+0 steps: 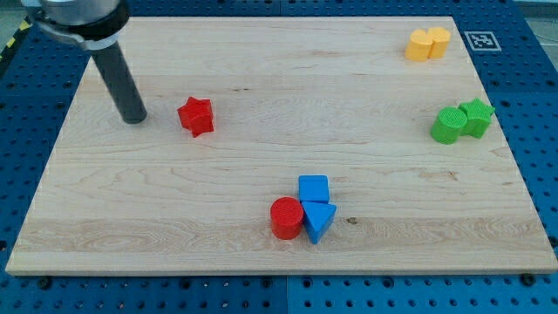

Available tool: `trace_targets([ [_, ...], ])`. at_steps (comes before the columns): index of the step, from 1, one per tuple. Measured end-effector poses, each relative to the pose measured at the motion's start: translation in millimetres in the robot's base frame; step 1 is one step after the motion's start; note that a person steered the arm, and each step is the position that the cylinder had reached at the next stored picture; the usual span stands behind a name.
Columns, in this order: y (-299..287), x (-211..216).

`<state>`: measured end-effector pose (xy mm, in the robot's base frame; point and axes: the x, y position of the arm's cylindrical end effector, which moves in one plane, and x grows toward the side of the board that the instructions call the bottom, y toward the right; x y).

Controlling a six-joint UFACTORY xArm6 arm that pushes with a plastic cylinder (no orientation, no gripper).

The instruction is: Place the red star above the red circle

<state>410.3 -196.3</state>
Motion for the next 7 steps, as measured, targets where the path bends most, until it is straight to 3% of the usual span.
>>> trace_targets([
  [1, 34.5, -1.4],
  [3, 138.3, 70.0],
  [4, 103.6, 61.8],
  [5, 71.3, 26.0],
  [6, 77.2, -17.1],
  [7, 124.0, -38.1],
])
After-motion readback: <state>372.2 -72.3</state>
